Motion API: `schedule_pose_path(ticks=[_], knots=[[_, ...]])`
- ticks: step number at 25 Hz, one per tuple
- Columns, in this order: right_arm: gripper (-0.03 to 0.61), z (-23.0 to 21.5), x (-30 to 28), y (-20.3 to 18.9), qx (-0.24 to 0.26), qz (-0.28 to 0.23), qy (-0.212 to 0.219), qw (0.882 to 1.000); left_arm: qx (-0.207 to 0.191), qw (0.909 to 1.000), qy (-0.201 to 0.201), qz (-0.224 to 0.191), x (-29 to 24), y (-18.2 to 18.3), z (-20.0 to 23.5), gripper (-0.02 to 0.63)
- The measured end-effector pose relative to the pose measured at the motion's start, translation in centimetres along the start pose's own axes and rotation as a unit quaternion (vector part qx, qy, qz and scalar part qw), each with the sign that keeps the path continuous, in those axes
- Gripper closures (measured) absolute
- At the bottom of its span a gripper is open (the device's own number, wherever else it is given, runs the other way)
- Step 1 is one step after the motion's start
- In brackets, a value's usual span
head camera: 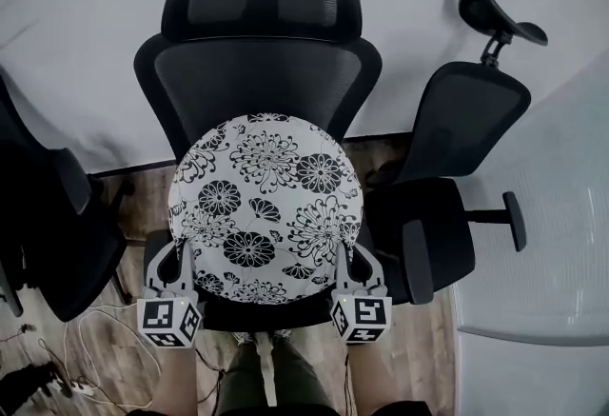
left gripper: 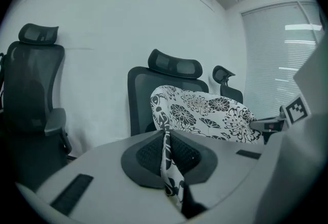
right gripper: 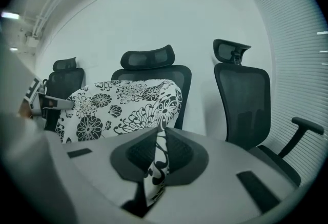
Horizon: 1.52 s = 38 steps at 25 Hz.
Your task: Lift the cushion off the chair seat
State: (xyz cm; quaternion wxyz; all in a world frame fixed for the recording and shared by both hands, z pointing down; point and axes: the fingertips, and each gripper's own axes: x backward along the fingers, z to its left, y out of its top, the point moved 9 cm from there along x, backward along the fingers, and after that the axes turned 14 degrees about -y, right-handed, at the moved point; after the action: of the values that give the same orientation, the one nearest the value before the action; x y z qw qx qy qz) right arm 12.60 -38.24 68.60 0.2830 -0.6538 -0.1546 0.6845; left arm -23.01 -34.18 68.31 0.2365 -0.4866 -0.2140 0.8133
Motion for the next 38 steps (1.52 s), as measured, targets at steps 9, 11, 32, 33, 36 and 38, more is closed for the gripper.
schedule_pose_path(ticks=[9, 11, 32, 33, 36, 38], knots=[[0.537, -0.2, -0.4, -2.4, -0.019, -0.054, 0.007, 0.998, -0.044, 0.9984, -0.001, -0.036, 0.3, -1.1, -0.4, 0.592], [0.538, -0.2, -0.6, -3.0, -0.024, -0.063, 0.009, 0.998, -0.053, 0.9977, -0.002, -0.043, 0.3, -1.3, -0.5, 0.592], [0.537, -0.2, 0.9, -0.9, 0.009, -0.023, -0.003, 1.0, -0.015, 0.9992, -0.036, -0.009, 0.4, -0.7, -0.1, 0.592], [0.537, 0.0, 0.7, -0.3, 0.011, -0.013, -0.003, 1.0, -0.009, 0.9993, -0.036, -0.002, 0.3, -0.2, 0.2, 0.592], [0.538, 0.1, 0.5, 0.8, 0.012, 0.005, -0.004, 1.0, 0.003, 0.9992, -0.039, 0.01, -0.1, 0.6, 0.6, 0.592], [0.537, 0.1, 0.6, 0.6, 0.01, 0.0, -0.006, 1.0, 0.002, 0.9992, -0.04, 0.007, 0.0, 0.5, 0.6, 0.592]])
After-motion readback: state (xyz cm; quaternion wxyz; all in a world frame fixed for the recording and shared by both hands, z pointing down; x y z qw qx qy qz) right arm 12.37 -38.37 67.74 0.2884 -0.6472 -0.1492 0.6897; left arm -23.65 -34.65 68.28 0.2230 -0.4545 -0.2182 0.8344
